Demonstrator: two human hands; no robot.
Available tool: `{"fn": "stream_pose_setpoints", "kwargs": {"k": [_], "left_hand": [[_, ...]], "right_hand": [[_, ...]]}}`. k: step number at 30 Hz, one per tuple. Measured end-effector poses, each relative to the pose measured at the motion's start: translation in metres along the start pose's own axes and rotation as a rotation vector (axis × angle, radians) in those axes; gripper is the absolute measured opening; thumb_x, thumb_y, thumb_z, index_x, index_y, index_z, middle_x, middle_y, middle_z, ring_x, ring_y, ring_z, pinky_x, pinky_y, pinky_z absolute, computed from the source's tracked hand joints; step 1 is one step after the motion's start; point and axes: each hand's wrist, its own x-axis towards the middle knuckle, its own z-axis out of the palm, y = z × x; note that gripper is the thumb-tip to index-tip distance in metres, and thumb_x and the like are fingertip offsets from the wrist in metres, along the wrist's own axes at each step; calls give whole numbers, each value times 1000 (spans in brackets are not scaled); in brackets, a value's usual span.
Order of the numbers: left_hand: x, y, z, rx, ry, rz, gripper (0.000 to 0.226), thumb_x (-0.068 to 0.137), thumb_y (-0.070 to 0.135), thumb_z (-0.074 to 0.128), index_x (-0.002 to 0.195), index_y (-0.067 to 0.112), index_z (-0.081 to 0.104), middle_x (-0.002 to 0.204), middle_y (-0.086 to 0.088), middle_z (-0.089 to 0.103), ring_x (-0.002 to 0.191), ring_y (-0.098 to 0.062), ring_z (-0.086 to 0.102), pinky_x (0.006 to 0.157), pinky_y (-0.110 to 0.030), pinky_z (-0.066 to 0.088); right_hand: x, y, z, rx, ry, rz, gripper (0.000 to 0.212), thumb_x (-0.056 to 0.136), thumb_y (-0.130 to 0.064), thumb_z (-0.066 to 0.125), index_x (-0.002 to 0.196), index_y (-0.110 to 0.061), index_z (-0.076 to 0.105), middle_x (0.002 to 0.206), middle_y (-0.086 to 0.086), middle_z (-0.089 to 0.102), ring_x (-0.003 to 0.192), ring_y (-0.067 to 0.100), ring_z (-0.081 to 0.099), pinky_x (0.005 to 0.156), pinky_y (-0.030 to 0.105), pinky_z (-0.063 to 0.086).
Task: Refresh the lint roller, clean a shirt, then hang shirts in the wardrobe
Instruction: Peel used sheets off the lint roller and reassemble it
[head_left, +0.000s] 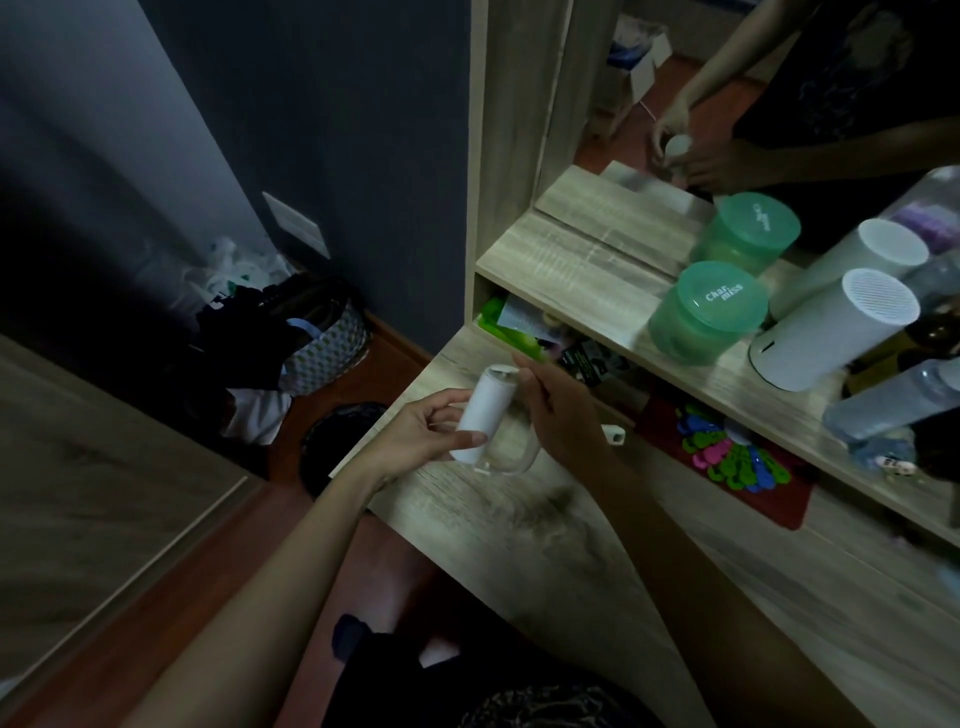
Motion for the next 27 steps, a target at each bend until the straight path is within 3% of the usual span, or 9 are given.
{"fn": "stream_pose_setpoints", "kwargs": {"k": [3, 8, 13, 18, 23, 27], "left_hand": [[0, 0, 2, 10, -13, 1, 53, 78, 5, 76, 126, 18, 59, 111, -10, 68, 97, -17, 68, 74, -25, 56], [0, -3, 3, -33, 15, -17, 52, 80, 6, 74, 127, 22, 58, 110, -6, 70, 98, -17, 69, 78, -30, 58], [0, -2, 0, -62, 9, -33, 49, 80, 7, 74, 124, 24, 60, 111, -8, 69, 99, -20, 69, 81, -34, 58], [0, 0, 1, -55, 7, -31, 50, 81, 6, 73, 126, 23, 59, 109, -8, 70, 97, -20, 70, 82, -34, 58], [1, 2, 1, -62, 15, -19, 47, 82, 7, 72, 124, 23, 61, 109, -10, 71, 94, -17, 70, 73, -27, 57], [1, 6, 2, -59, 16, -14, 47, 83, 6, 71, 126, 20, 60, 108, -11, 71, 88, -12, 70, 68, -23, 56]], "right_hand": [[2, -1, 1, -13, 8, -5, 53, 95, -38, 31, 119, -1, 59, 106, 15, 68, 97, 20, 65, 82, 37, 56], [2, -3, 2, -27, 10, -8, 52, 95, -37, 31, 118, -2, 60, 106, 16, 69, 96, 23, 65, 83, 35, 54], [3, -1, 4, 8, 25, 64, 40, 96, -26, 37, 113, -1, 63, 101, 15, 70, 88, 17, 65, 74, 12, 45], [3, -3, 1, -8, 10, 41, 43, 97, -31, 36, 110, -2, 64, 98, 12, 70, 85, 9, 60, 72, 6, 40], [2, -4, -3, 1, 9, -4, 48, 95, -40, 32, 106, -6, 64, 92, 7, 69, 81, 9, 62, 70, 11, 44], [2, -6, -6, -1, 41, -2, 41, 97, -35, 38, 104, -6, 65, 93, 7, 70, 82, 9, 62, 71, 14, 45]]}}
